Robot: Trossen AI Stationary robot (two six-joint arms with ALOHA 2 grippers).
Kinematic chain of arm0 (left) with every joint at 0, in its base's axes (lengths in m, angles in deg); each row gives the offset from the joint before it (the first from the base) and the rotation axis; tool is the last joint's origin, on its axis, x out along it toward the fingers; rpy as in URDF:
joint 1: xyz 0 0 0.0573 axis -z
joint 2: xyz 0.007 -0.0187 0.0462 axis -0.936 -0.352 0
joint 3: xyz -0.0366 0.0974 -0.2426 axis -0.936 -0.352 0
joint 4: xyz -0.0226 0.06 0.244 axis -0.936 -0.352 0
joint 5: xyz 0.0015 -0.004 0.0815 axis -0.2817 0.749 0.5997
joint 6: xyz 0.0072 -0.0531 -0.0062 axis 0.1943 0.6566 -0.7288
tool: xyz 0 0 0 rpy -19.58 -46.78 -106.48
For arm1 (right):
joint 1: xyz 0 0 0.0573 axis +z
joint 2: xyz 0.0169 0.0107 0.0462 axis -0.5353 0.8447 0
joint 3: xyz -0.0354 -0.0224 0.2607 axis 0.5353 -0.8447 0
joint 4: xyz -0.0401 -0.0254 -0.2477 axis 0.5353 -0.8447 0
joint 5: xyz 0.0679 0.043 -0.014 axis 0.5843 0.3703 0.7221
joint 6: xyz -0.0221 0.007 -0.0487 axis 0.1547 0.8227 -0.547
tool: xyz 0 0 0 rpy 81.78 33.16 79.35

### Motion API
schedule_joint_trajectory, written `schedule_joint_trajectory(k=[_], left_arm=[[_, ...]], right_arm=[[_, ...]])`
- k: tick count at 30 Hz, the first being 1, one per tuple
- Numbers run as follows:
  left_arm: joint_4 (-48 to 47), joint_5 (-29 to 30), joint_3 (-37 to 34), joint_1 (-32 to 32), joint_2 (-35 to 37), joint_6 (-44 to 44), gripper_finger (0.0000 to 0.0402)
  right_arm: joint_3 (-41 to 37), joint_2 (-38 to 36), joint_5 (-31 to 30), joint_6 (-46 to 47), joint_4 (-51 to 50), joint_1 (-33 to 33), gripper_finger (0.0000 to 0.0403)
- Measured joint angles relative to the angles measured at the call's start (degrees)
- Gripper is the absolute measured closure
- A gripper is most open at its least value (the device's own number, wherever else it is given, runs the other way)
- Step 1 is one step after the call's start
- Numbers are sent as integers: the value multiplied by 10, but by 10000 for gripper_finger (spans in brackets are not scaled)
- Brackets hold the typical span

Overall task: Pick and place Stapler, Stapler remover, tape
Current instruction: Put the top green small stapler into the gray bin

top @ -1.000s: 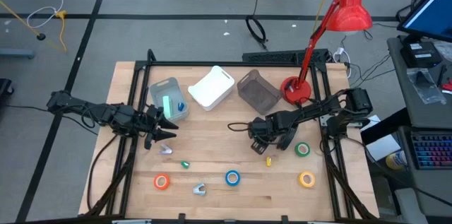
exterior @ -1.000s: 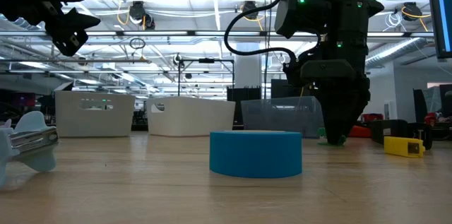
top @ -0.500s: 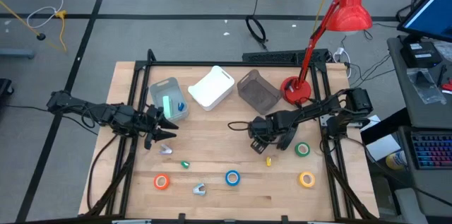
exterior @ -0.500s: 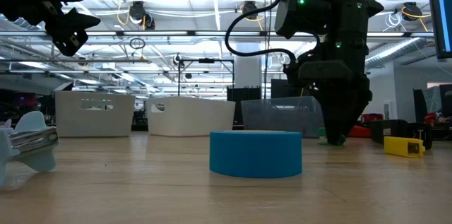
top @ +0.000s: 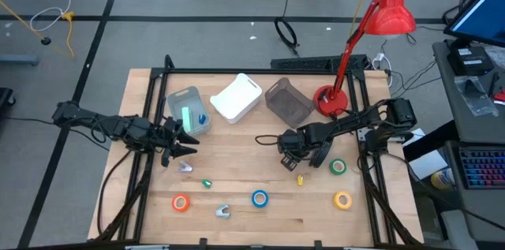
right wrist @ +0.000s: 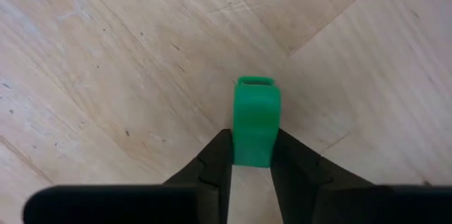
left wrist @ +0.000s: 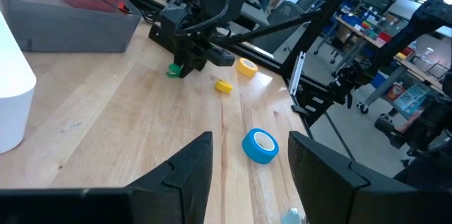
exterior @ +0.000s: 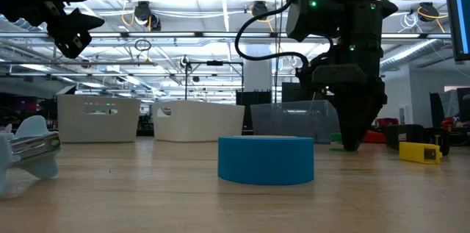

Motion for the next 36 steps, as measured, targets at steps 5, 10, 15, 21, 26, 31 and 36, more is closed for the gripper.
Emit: schedule_joint_trajectory(k=[5, 10, 15, 21, 26, 31, 36], left_arm=[[1, 0, 0, 0, 0, 2, 215], [21, 1, 0, 0, 0, 2, 215], [53, 21, 0, 0, 0, 2, 215], [88, 46, 0, 0, 0, -6, 215], [94, 46, 0, 0, 0, -15, 215], [114, 80, 0, 0, 0, -11, 215], [149, 133, 0, 0, 0, -10, 215]], right_arm=[[0, 0, 14, 5, -3, 0, 332], [-2, -15, 34, 7, -12, 2, 336], [-2, -55, 34, 18, -12, 0, 332], [-1, -106, 36, 32, -1, 0, 336], [-1, -143, 36, 58, 51, 0, 331], [-1, -167, 35, 70, 133, 0, 336], [0, -170, 36, 76, 205, -5, 333]])
